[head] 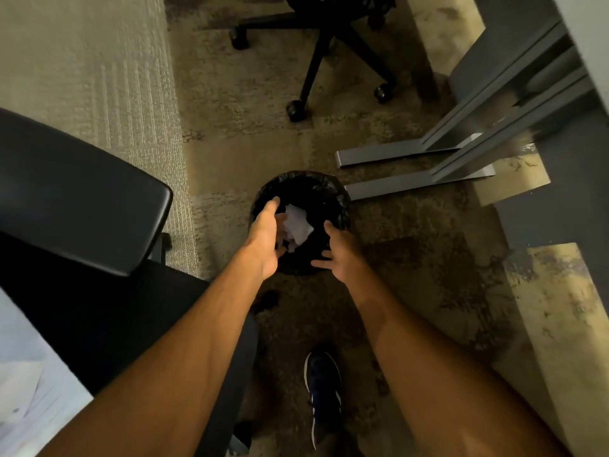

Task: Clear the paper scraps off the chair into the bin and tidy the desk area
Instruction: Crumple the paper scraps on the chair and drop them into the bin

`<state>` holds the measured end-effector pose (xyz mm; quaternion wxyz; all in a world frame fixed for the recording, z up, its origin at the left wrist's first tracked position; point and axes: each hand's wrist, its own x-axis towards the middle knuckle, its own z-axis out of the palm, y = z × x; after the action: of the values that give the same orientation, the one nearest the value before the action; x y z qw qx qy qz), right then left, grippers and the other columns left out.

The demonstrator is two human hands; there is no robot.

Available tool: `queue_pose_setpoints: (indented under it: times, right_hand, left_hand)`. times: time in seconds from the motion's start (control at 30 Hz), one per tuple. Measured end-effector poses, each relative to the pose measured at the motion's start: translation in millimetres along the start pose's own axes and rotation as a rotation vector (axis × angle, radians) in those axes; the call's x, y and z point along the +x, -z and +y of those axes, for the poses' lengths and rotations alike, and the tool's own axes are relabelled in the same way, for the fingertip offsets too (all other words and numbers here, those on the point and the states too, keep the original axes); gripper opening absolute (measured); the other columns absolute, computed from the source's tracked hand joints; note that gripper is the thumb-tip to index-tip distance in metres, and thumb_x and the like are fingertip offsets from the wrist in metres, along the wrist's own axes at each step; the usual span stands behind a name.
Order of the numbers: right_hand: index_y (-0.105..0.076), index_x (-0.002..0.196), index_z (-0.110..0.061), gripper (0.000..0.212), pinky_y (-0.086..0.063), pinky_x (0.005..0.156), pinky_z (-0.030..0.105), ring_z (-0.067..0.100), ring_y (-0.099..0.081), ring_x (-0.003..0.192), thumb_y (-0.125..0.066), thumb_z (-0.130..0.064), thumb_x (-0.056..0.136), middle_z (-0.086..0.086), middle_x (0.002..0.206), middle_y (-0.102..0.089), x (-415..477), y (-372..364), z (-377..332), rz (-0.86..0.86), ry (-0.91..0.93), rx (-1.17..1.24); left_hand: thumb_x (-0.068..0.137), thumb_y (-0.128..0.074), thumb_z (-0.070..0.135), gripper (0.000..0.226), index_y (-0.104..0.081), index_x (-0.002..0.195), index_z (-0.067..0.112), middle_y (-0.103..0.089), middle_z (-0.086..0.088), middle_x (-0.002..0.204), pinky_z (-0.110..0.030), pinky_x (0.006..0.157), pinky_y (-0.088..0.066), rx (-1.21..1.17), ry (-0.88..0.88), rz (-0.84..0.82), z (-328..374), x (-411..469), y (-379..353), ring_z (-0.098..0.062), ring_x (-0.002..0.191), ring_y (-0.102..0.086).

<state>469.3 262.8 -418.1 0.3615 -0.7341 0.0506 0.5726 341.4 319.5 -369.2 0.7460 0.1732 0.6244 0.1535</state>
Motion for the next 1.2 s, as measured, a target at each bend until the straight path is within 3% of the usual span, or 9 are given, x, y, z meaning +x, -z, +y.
queue_pose_setpoints:
  times: [0.13, 0.3, 0.37, 0.5, 0.7, 0.87, 1.0, 1.1, 1.2]
  right_hand:
    - [-0.034, 0.157, -0.018, 0.063, -0.055, 0.098, 0.056, 0.033, -0.049, 0.131, -0.054, -0.043, 0.102, 0.014, 0.154, -0.042, -37.5, 0.9, 6.7, -0.004, 0.118, -0.057]
    - [-0.039, 0.154, -0.015, 0.057, -0.057, 0.091, 0.04, 0.025, -0.054, 0.132, -0.057, -0.033, 0.103, 0.01, 0.151, -0.049, -110.8, -5.6, 9.4, -0.036, 0.347, -0.094]
    - [-0.045, 0.15, -0.016, 0.051, -0.056, 0.088, 0.033, 0.021, -0.056, 0.128, -0.058, -0.03, 0.102, 0.006, 0.145, -0.054, -144.9, -10.4, 10.1, -0.057, 0.426, -0.106]
    - [-0.056, 0.135, -0.025, 0.037, -0.059, 0.09, 0.037, 0.011, -0.061, 0.119, -0.064, -0.03, 0.099, -0.01, 0.126, -0.061, -201.8, -18.8, 13.8, -0.075, 0.576, -0.173]
    - [-0.062, 0.13, -0.023, 0.036, -0.057, 0.095, 0.049, 0.011, -0.064, 0.111, -0.069, -0.03, 0.095, -0.003, 0.126, -0.064, -270.0, -47.0, 40.2, -0.123, 0.698, -0.323]
    - [-0.062, 0.128, -0.024, 0.035, -0.057, 0.092, 0.053, 0.017, -0.066, 0.108, -0.07, -0.029, 0.095, 0.0, 0.124, -0.063, -309.6, -79.4, 78.5, -0.196, 0.747, -0.441]
    - [-0.062, 0.127, -0.023, 0.034, -0.06, 0.089, 0.05, 0.015, -0.067, 0.105, -0.07, -0.029, 0.094, 0.0, 0.121, -0.064, -330.9, -109.8, 117.8, -0.252, 0.747, -0.547]
    - [-0.06, 0.129, -0.025, 0.038, -0.061, 0.09, 0.044, 0.013, -0.066, 0.104, -0.071, -0.033, 0.093, -0.001, 0.125, -0.063, -337.6, -128.0, 145.4, -0.298, 0.737, -0.657]
    - [-0.057, 0.131, -0.027, 0.045, -0.06, 0.086, 0.03, 0.013, -0.064, 0.104, -0.074, -0.036, 0.09, -0.001, 0.133, -0.059, -339.2, -145.3, 170.3, -0.347, 0.732, -0.778]
  left_hand:
    - [0.099, -0.045, 0.057, 0.064, -0.049, 0.147, 0.015, -0.051, -0.008, 0.15, -0.039, 0.106, -0.04, -0.044, -0.026, -0.042, -4.3, -20.2, 9.4, -0.023, 0.13, -0.049]
    - [0.102, -0.045, 0.05, 0.061, -0.047, 0.149, 0.01, -0.047, -0.011, 0.154, -0.045, 0.119, -0.034, -0.082, -0.116, -0.112, -7.1, -83.7, 21.3, -0.023, 0.143, -0.043]
    - [0.103, -0.046, 0.047, 0.058, -0.049, 0.148, 0.01, -0.05, -0.009, 0.153, -0.045, 0.118, -0.037, -0.099, -0.18, -0.104, -11.2, -113.5, 34.0, -0.021, 0.141, -0.046]
    - [0.104, -0.048, 0.041, 0.05, -0.055, 0.143, 0.011, -0.059, -0.006, 0.144, -0.043, 0.111, -0.045, -0.176, -0.262, -0.081, -22.4, -164.1, 65.9, -0.017, 0.132, -0.055]
    - [0.098, -0.064, 0.029, 0.022, -0.071, 0.118, 0.028, -0.075, 0.004, 0.118, -0.029, 0.092, -0.059, -0.125, -0.421, 0.109, -43.1, -230.9, 126.8, -0.009, 0.11, -0.072]
    - [0.093, -0.071, 0.028, 0.015, -0.07, 0.108, 0.033, -0.074, 0.013, 0.109, -0.019, 0.078, -0.06, -0.073, -0.538, 0.286, -62.5, -274.1, 178.9, -0.005, 0.101, -0.073]
    - [0.092, -0.072, 0.029, 0.015, -0.068, 0.106, 0.035, -0.072, 0.008, 0.116, -0.022, 0.082, -0.06, -0.086, -0.534, 0.424, -87.9, -299.3, 225.9, -0.012, 0.104, -0.071]
    - [0.09, -0.075, 0.027, 0.026, -0.069, 0.115, 0.026, -0.071, 0.009, 0.115, -0.022, 0.085, -0.059, -0.118, -0.506, 0.52, -111.5, -305.9, 256.0, -0.011, 0.104, -0.069]
    - [0.087, -0.079, 0.023, 0.034, -0.067, 0.119, 0.021, -0.069, 0.007, 0.111, -0.026, 0.088, -0.058, -0.158, -0.474, 0.624, -136.5, -306.7, 286.2, -0.008, 0.099, -0.068]
